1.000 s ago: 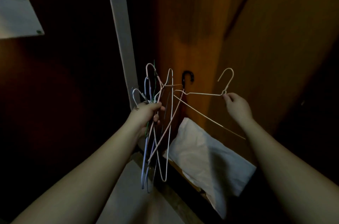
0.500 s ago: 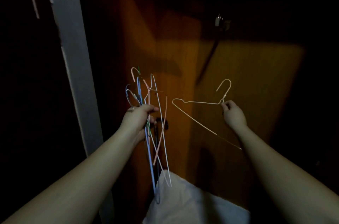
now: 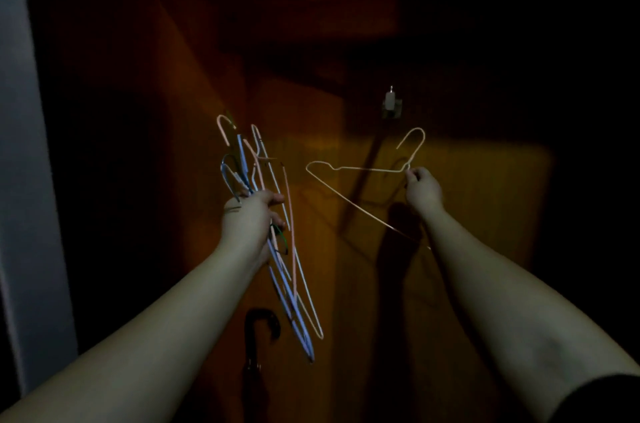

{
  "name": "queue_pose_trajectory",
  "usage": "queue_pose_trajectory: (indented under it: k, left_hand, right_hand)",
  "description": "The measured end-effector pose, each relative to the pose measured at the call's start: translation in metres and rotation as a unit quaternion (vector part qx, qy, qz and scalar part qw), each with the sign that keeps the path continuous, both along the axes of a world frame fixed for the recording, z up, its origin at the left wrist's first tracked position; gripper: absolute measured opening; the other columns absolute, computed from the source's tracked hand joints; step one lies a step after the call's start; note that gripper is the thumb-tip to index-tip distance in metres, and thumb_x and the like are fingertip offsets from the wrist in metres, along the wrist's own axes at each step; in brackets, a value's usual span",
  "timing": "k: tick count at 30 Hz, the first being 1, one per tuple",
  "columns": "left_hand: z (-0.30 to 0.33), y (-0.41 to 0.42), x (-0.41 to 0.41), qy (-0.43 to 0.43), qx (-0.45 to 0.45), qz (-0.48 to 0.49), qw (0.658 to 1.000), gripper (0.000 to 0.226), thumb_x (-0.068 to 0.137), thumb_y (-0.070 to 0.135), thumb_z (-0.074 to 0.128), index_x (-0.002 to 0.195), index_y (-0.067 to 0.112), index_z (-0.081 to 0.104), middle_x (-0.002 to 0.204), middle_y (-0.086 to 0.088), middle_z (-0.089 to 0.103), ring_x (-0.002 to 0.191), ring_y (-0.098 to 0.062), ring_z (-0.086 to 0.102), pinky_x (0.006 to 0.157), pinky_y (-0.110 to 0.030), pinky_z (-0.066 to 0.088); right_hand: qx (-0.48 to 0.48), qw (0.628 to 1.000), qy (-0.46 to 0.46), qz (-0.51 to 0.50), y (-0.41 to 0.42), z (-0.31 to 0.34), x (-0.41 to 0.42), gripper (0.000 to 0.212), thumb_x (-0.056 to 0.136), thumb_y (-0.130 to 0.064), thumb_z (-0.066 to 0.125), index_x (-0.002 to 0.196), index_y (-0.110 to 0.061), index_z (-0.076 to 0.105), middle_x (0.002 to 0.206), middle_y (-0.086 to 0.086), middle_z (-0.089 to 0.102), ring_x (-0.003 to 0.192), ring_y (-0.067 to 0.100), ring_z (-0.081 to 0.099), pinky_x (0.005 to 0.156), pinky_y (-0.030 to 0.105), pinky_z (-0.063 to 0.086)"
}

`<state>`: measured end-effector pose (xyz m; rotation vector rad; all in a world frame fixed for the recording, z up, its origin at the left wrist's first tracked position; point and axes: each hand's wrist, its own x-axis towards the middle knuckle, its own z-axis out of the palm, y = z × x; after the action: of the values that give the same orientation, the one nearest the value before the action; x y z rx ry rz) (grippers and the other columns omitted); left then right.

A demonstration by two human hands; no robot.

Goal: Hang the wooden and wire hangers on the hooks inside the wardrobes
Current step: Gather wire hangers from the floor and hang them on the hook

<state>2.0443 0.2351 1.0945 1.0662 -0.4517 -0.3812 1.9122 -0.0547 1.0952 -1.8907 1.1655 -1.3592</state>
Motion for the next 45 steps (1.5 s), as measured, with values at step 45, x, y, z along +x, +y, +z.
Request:
queue_pose_trajectory:
  k: [45]
  left_hand:
    - [-0.002,-0.061,0.009,-0.022,-0.006,-0.040,0.999,0.014,0.087,-0.001,0.055,0.079,0.010,0.057,0.052,-0.009,0.053,0.030,-0.012,0.042,0.058,-0.031,0.041]
  right_hand:
    - [-0.122,0.982,0.125,-0.073,-0.063,0.070,0.042,0.034,0.099,-0.042,0.047,0.123,-0.023,0.061,0.130,0.003,0.054,0.125,0.024,0.043,0.101,0.043,0.028]
